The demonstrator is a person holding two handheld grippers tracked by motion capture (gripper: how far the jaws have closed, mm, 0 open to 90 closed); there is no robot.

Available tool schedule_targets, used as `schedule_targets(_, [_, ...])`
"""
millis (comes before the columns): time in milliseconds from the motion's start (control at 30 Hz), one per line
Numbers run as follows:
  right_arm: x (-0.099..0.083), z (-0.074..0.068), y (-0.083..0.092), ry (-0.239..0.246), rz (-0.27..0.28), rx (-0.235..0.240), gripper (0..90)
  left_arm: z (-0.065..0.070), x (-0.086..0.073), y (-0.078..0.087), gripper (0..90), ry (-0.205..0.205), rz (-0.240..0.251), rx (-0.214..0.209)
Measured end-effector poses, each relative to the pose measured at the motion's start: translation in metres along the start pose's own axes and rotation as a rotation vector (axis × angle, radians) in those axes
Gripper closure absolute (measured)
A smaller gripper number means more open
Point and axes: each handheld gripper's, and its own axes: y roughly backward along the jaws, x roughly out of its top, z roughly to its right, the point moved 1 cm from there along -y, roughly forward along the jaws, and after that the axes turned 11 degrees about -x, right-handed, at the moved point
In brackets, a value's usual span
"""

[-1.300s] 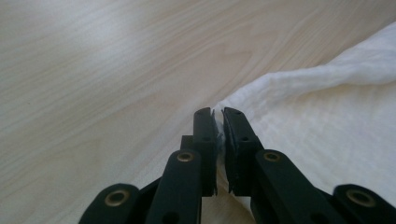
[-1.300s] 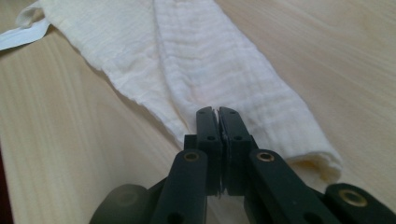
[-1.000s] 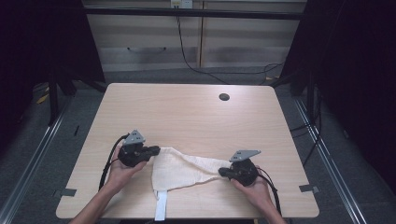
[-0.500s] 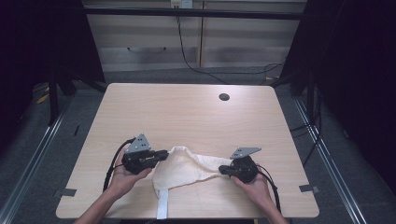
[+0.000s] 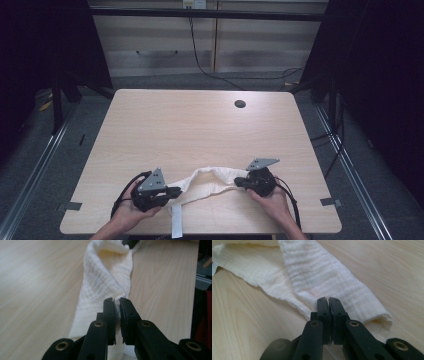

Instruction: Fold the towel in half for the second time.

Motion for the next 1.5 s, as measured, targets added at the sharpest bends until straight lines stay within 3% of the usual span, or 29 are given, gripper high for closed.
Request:
schedule_targets(167, [0.000, 0.000, 0.000, 0.010, 0.005, -0.003, 88.2, 0.001, -0.014, -0.006, 83.7, -0.005, -0.084, -0.004])
schedule_targets(333, [0.000, 0.000, 0.002, 0.014, -0.008, -0.021, 88.1, 0.001, -0.017, -0.010, 84.0, -0.025, -0.099, -0.014])
schedule_targets(367, [-0.001, 0.001, 0.003, 0.026, -0.002, -0.035, 88.1, 0.001, -0.017, -0.010, 84.2, -0.044, -0.113, -0.003])
schedule_targets(433, [-0.003, 0.003, 0.006, 0.021, -0.003, -0.042, 88.1, 0.000, -0.017, -0.011, 84.4, -0.041, -0.115, -0.004])
schedule_targets(633, [-0.013, 0.013, 0.018, 0.016, -0.013, -0.099, 88.1, -0.002, -0.019, -0.010, 84.4, -0.032, -0.101, 0.003])
schedule_targets(800, [-0.020, 0.014, 0.026, 0.012, -0.015, -0.108, 88.1, -0.007, -0.021, -0.010, 84.5, 0.001, -0.069, -0.018])
schedule_targets(967, [-0.020, 0.015, 0.024, 0.000, -0.013, -0.101, 88.1, -0.012, -0.021, -0.010, 84.5, 0.008, -0.057, -0.009])
schedule_targets(1200, [-0.018, 0.014, 0.020, -0.010, -0.003, -0.097, 88.0, -0.031, -0.022, -0.009, 84.6, 0.055, -0.025, 0.026])
schedule_targets(1300, [-0.016, 0.015, 0.018, -0.020, 0.000, -0.092, 88.0, -0.034, -0.022, -0.009, 84.6, 0.054, -0.019, 0.038])
schedule_targets(1367, [-0.015, 0.016, 0.016, -0.025, 0.007, -0.089, 87.9, -0.041, -0.020, -0.009, 84.5, 0.054, -0.024, 0.068])
schedule_targets(1500, [-0.012, 0.018, 0.011, -0.033, 0.015, -0.087, 87.9, -0.051, -0.018, -0.010, 84.5, 0.085, -0.008, 0.086])
